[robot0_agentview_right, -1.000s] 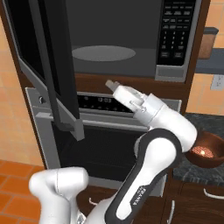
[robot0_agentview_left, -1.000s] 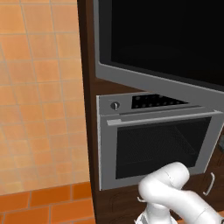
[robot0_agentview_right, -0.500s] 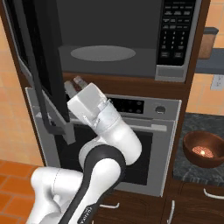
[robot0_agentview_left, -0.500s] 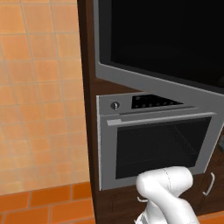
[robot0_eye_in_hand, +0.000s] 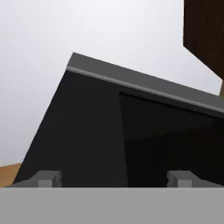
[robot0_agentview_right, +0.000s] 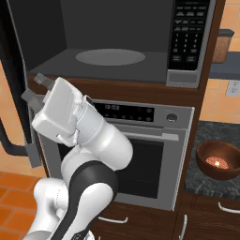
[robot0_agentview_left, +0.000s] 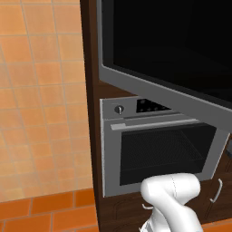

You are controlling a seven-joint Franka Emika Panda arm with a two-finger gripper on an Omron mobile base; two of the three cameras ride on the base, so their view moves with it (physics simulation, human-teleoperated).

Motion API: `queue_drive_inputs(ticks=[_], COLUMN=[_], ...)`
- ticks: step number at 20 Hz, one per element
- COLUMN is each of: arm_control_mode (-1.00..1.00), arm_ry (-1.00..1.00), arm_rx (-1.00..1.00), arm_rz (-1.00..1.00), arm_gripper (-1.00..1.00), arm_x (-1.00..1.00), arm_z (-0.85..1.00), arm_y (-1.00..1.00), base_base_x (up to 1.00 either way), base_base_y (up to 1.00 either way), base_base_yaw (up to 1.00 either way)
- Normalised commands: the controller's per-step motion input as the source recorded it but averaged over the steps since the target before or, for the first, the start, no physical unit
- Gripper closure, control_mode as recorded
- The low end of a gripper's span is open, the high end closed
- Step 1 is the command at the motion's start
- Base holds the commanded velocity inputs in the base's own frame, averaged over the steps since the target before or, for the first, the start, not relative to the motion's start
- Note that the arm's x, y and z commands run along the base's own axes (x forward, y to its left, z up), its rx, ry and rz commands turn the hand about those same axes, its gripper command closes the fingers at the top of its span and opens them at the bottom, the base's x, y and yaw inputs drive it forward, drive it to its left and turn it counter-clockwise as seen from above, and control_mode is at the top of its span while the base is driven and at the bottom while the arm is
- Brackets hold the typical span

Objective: Open the microwave, place the bowl with waffle inside the microwave, then close the microwave door and turn it on.

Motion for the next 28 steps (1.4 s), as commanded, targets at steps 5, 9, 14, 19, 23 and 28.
queue_drive_inputs(ticks=[5,9,14,19,23,28], arm_control_mode=[-1.00,-1.00,-1.00,-1.00,-1.00,-1.00], arm_ry=[-0.30,-0.12,0.00,0.00,0.00,0.00], arm_rx=[-0.21,-0.30,-0.23,-0.20,-0.18,-0.17], arm_rz=[0.08,0.00,0.00,-0.01,-0.03,-0.04], arm_gripper=[-1.00,-1.00,-1.00,-1.00,-1.00,-1.00], arm_x=[-0.74,-0.26,-0.02,-0.07,-0.12,-0.14], arm_z=[0.00,0.12,0.28,0.02,0.00,0.06], arm_y=[0.38,0.60,0.69,0.79,0.77,0.65], base_base_x=[0.00,0.00,0.00,0.00,0.00,0.00], base_base_y=[0.00,0.00,0.00,0.00,0.00,0.00], base_base_yaw=[0.00,0.00,0.00,0.00,0.00,0.00])
